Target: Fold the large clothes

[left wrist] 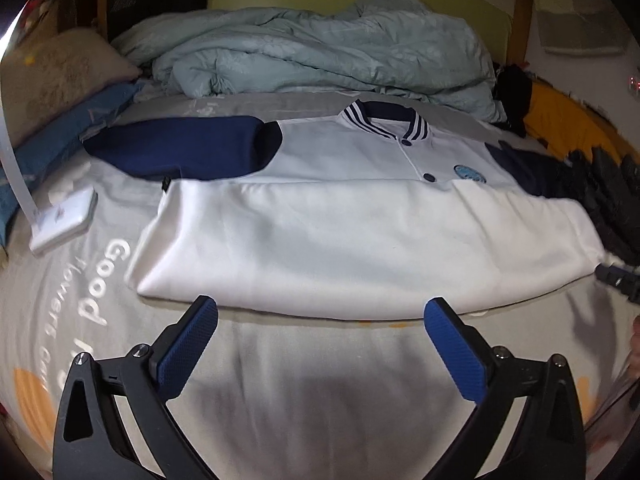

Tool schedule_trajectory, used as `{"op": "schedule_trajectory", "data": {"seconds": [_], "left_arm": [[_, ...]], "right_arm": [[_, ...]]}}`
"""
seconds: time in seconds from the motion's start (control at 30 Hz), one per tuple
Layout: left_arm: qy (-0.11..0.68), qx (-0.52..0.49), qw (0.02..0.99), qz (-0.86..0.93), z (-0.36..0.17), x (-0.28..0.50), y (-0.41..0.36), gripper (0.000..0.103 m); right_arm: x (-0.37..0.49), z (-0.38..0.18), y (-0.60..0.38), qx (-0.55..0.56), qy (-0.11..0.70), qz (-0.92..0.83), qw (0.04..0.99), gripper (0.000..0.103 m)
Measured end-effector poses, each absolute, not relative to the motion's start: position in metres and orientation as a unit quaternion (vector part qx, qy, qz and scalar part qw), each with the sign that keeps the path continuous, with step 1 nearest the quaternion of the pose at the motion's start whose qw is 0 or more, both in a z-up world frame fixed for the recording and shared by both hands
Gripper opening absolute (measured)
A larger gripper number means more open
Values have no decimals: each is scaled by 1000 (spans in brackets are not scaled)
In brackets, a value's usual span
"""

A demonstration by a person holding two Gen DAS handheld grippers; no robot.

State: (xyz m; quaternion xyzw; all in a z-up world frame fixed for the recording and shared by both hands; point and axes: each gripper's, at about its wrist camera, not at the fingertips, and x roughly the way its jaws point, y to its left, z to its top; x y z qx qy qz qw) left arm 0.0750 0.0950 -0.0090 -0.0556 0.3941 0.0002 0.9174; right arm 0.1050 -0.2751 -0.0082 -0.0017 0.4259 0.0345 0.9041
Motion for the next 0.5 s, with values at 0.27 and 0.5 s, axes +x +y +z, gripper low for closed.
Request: {"op": "schedule_trajectory", "data": {"seconds": [0.27, 0.5], "left_arm": [[427, -219, 877, -12, -45, 81, 122, 98], [408, -247, 878, 28, -65, 111, 140, 79]], "right_arm": [[95, -39, -293, 206, 443, 80, 869, 100], [121, -51, -286, 189, 418, 23, 889, 90]]}}
